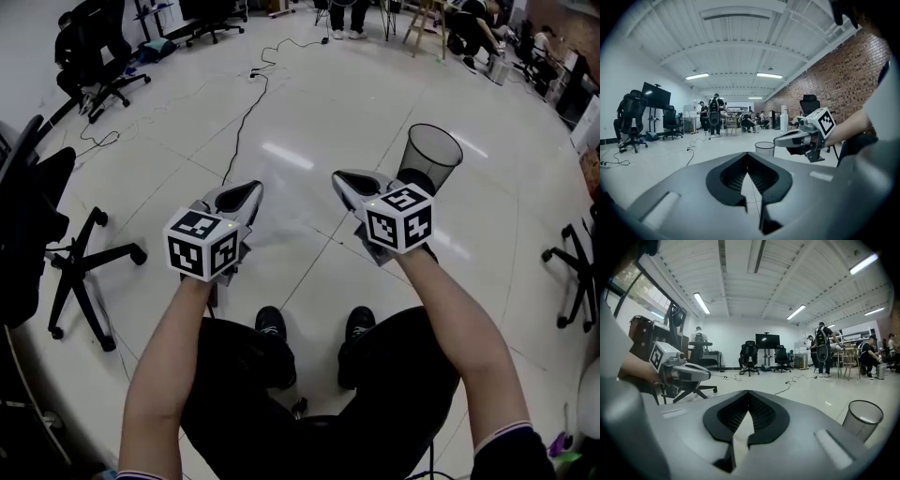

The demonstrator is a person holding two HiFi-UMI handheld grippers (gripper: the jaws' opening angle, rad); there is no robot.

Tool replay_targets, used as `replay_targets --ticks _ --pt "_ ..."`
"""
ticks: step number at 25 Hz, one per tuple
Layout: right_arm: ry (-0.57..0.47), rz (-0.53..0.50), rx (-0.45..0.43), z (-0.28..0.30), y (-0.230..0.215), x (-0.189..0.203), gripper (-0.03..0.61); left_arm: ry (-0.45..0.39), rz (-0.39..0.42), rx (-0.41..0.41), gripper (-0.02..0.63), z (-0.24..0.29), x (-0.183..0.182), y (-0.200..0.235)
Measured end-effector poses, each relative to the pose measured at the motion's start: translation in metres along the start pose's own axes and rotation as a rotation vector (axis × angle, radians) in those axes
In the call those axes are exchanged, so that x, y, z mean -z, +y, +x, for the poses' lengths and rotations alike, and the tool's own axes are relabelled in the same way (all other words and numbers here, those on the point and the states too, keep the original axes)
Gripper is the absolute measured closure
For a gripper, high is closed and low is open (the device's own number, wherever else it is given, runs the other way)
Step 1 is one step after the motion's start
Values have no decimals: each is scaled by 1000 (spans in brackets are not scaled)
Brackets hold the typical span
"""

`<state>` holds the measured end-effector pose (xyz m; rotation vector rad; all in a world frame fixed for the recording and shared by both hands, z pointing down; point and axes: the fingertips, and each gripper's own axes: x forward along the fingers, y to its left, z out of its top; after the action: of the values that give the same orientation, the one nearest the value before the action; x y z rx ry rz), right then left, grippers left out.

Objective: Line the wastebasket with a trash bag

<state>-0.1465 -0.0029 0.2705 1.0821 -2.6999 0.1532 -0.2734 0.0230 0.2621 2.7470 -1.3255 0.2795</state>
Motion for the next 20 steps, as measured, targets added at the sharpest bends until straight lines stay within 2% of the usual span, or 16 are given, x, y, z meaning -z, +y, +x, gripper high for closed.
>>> replay_targets --ticks 13,20 --pt "41 -61 -99 52 -5 14 577 64 -14 -80 601 11 22 42" --pt "35 -10 -120 80 -10 11 577 75 -16 -140 601 11 29 80"
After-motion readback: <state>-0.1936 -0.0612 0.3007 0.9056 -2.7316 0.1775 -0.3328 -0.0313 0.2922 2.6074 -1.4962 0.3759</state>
